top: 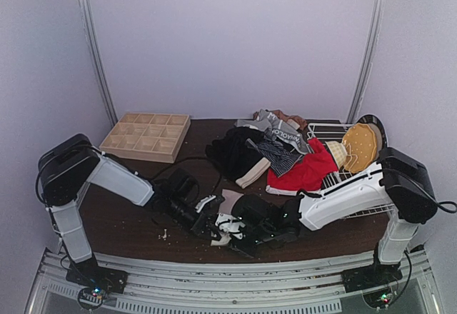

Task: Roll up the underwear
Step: Roll the underwear at the center of the board.

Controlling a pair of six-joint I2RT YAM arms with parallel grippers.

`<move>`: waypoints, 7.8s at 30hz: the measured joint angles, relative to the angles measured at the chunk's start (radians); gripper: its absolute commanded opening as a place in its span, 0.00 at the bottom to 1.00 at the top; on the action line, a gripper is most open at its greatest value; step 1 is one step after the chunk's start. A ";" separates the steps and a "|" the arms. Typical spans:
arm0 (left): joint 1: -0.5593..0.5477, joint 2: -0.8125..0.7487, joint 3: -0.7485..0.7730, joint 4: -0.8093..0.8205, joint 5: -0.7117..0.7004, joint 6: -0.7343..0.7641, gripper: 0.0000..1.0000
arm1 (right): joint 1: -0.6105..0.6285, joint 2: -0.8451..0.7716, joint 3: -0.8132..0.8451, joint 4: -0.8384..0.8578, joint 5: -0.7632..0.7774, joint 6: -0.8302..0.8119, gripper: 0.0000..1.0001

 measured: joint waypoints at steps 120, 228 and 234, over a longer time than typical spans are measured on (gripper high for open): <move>-0.045 0.018 -0.040 0.108 0.084 -0.084 0.00 | -0.001 -0.081 -0.071 -0.018 -0.074 0.046 0.47; -0.164 0.031 0.111 -0.042 -0.033 0.288 0.00 | 0.141 -0.286 -0.319 0.131 0.081 0.139 0.51; -0.164 0.078 0.174 -0.102 0.006 0.277 0.00 | 0.153 -0.245 -0.254 0.096 0.109 0.108 0.51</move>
